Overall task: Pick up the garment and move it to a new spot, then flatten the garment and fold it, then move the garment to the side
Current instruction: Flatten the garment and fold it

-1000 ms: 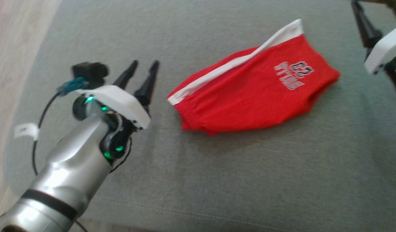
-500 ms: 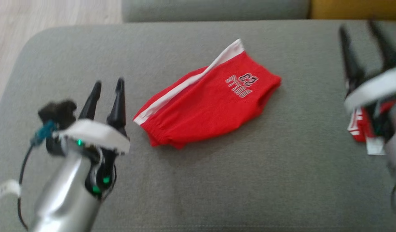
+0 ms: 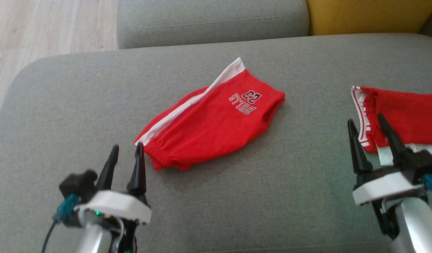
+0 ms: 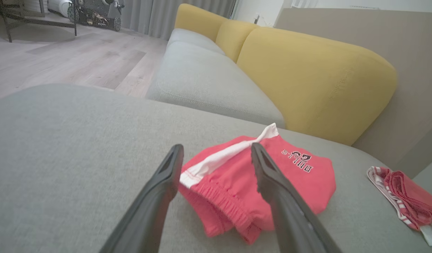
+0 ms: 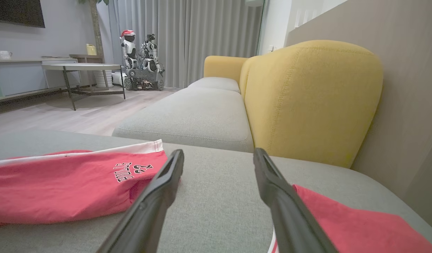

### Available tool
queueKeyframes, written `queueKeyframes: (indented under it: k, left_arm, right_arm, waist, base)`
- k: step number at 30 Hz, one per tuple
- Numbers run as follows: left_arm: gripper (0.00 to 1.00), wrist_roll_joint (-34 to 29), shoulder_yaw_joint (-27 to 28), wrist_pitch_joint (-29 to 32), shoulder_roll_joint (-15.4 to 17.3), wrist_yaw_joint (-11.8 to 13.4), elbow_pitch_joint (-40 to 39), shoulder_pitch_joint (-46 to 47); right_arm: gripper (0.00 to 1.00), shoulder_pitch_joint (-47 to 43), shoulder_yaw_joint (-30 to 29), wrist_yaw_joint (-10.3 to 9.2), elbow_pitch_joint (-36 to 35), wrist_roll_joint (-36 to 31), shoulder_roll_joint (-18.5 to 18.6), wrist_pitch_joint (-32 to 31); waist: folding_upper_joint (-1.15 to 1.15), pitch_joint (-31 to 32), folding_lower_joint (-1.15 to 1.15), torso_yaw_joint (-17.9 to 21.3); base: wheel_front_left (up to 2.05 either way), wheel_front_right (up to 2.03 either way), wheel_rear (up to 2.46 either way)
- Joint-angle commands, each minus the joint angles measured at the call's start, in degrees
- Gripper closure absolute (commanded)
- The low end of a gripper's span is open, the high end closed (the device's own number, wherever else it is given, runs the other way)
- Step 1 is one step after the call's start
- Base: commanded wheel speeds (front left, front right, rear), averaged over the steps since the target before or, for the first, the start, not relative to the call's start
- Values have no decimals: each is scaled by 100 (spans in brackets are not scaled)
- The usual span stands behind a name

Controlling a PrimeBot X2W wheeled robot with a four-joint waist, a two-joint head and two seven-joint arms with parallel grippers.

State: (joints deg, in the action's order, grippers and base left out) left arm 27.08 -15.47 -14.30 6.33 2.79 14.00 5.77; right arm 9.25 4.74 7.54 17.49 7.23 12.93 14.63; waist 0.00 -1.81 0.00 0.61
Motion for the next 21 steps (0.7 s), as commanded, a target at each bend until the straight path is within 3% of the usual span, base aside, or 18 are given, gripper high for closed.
queueKeyframes:
  k: [1, 13, 18, 21]
  left_arm:
    - [0, -103, 295, -69, -21, -74, -181, 89]
    - [0, -607, 707, -70, -313, -521, 35, 119]
    - [0, -630, 684, -70, -335, -585, 85, 182]
    - [0, -612, 609, -70, -342, -615, 117, 260]
  right_arm:
    - [0, 80, 22, -5, -251, -90, -8, 37]
    - [0, -36, 50, -5, -333, 57, -124, -275]
    - [0, 231, 233, -5, -154, 589, -220, -710]
    - [0, 532, 307, -5, 75, 1255, -330, -1158]
  waist:
    - [0, 0, 0, 5]
    - [0, -161, 0, -170]
    - [0, -302, 0, -313]
    - [0, -450, 0, -481]
  base:
    - [0, 0, 0]
    - [0, 0, 0]
    - [0, 0, 0]
    - [0, 0, 0]
